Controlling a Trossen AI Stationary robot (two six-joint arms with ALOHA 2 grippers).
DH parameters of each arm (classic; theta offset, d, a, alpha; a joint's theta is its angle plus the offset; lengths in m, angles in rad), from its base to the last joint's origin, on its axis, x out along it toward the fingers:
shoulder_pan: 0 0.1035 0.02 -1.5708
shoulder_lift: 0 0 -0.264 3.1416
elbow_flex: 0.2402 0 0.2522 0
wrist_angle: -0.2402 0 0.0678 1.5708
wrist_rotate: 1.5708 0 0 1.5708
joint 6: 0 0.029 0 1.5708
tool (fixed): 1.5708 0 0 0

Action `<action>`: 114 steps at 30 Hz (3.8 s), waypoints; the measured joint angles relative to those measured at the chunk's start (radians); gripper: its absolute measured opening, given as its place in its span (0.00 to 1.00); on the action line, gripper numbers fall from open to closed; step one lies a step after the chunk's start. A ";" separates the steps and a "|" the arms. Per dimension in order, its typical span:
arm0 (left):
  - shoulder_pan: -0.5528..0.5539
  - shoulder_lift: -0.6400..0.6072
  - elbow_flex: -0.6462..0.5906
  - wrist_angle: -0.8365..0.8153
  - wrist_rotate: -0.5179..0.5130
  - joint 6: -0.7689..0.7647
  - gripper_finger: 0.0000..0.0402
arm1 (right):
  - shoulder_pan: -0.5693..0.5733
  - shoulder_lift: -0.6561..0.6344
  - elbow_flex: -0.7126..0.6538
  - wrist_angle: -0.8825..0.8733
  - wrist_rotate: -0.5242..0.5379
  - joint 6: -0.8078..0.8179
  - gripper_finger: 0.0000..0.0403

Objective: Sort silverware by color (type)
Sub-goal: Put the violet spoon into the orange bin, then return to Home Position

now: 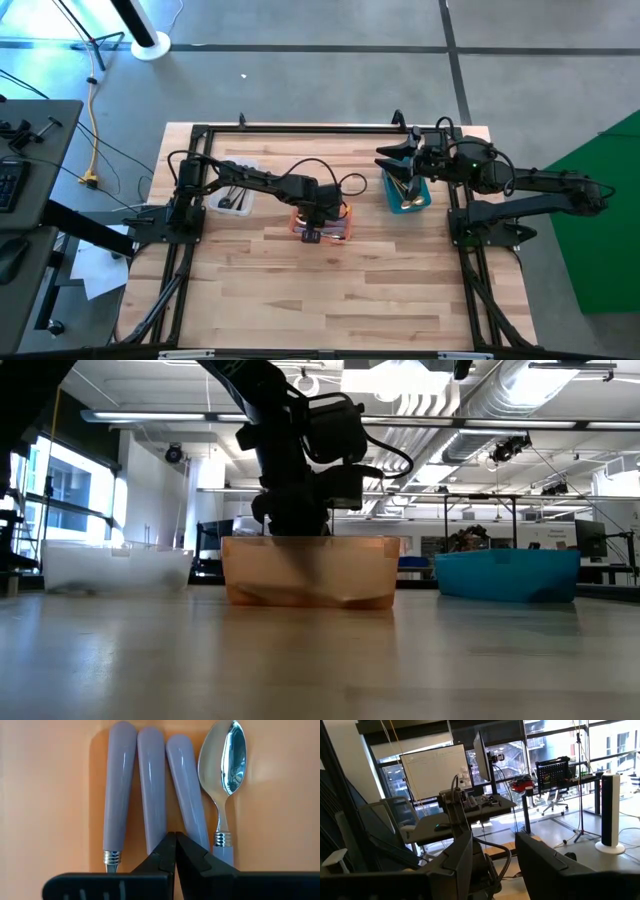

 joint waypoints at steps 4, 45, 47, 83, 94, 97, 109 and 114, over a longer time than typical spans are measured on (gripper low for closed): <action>0.000 0.000 0.000 0.000 0.000 0.007 0.00 | 0.000 0.000 0.000 -0.002 0.000 0.000 0.33; 0.000 0.000 0.025 -0.036 -0.035 0.018 0.30 | 0.000 0.000 0.000 -0.011 0.000 0.000 0.33; 0.000 0.000 0.049 -0.067 -0.036 0.032 0.30 | 0.000 0.000 0.000 -0.013 0.000 0.000 0.33; 0.118 -0.420 0.331 -0.248 0.027 -0.083 0.30 | 0.000 0.000 0.000 -0.031 0.000 -0.006 0.33; 0.118 -0.757 0.069 0.190 0.117 -0.213 0.30 | 0.004 0.001 0.000 -0.007 -0.006 -0.003 0.33; 0.118 -0.861 -0.043 0.332 0.130 -0.262 0.30 | 0.004 0.001 0.000 -0.003 -0.008 -0.003 0.33; 0.117 -1.142 -0.394 0.653 0.061 -0.382 0.30 | 0.009 0.200 0.063 0.135 -0.101 -0.021 0.33; 0.117 -1.138 -0.418 0.566 0.061 -0.347 0.30 | 0.006 0.298 0.178 0.116 -0.101 -0.118 0.33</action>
